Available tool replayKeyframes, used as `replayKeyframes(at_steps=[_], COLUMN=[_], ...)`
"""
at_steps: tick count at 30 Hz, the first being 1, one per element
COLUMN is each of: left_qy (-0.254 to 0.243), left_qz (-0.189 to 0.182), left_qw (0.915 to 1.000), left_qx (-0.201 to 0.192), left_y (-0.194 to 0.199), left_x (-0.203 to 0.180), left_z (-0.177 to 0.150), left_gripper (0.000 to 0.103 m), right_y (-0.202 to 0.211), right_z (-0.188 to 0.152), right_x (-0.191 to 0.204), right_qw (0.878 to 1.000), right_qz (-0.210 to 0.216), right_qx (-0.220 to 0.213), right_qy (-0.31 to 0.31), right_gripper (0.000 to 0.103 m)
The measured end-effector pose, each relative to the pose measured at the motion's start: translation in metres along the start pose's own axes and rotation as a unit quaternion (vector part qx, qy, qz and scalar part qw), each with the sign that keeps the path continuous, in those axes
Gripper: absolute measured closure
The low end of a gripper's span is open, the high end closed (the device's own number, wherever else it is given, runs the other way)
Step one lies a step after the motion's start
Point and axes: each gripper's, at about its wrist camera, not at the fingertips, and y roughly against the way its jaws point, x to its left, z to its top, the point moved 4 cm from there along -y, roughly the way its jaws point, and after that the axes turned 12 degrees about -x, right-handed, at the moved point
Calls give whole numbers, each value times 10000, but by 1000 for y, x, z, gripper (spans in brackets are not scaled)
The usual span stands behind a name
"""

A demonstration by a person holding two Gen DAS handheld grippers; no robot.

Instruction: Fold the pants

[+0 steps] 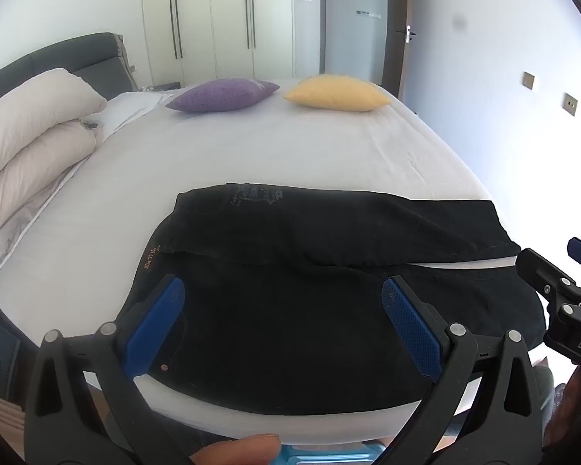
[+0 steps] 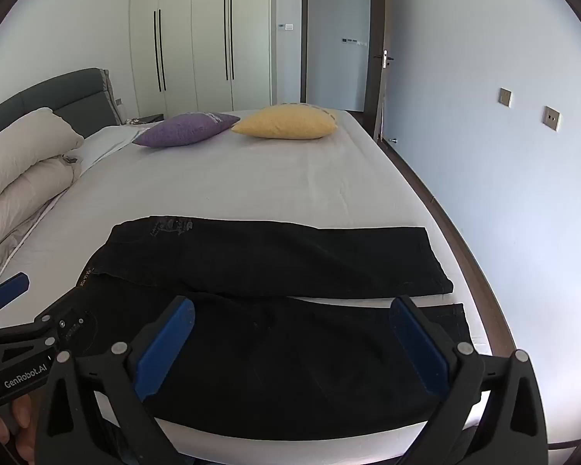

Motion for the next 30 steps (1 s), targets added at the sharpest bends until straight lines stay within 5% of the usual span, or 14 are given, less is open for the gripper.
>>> replayKeyframes(at_steps=[30], left_qy=[-44], left_qz=[41], left_qw=[10000], left_qx=[13], left_y=[2], left_x=[2], left_z=[-4], left_gripper=[0], right_y=[-4], right_z=[-5], right_x=[-1], right_qw=[10000], right_qz=[1], right_qx=[36], right_qy=[38], right_gripper=[0])
